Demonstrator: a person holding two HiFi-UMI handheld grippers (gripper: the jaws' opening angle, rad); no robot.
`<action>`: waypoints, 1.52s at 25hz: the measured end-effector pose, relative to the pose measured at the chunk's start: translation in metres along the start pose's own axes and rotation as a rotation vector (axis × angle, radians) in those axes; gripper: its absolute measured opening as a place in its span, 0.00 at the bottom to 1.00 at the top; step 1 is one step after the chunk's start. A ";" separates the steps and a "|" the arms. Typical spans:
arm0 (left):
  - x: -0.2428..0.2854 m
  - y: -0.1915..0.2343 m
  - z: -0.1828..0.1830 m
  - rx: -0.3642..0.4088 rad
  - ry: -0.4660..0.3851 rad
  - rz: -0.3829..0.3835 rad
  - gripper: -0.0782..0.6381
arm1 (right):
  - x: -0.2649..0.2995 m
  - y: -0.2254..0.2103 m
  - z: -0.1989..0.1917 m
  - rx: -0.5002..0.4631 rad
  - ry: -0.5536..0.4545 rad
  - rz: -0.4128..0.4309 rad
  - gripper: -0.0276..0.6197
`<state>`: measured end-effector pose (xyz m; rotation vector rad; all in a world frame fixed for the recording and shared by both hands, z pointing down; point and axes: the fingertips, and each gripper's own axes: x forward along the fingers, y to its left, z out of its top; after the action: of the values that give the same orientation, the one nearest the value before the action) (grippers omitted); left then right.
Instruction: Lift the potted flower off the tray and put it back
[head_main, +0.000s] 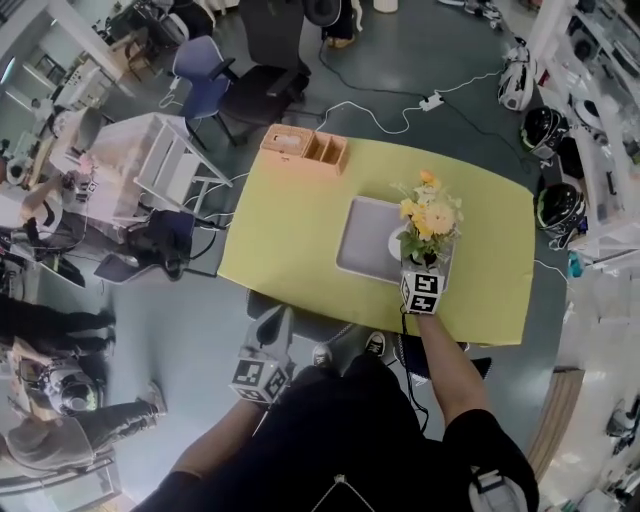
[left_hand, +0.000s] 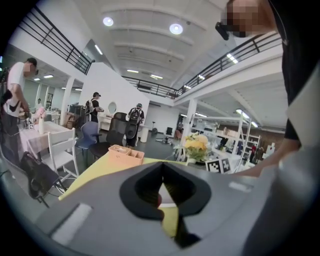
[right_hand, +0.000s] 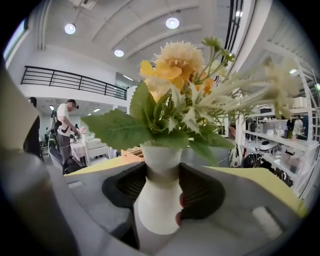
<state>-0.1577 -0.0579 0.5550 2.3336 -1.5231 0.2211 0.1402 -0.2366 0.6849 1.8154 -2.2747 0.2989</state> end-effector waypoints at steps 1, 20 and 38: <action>0.000 0.000 0.002 0.001 -0.006 -0.010 0.12 | -0.005 0.002 0.006 0.001 -0.006 0.008 0.36; -0.008 -0.022 0.024 -0.012 -0.041 -0.250 0.12 | -0.146 0.081 0.094 -0.002 -0.054 0.022 0.36; -0.010 -0.056 0.024 0.001 -0.038 -0.415 0.12 | -0.246 0.104 0.113 0.032 -0.061 -0.073 0.36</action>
<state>-0.1120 -0.0378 0.5185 2.5990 -1.0174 0.0720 0.0870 -0.0179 0.5028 1.9441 -2.2491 0.2724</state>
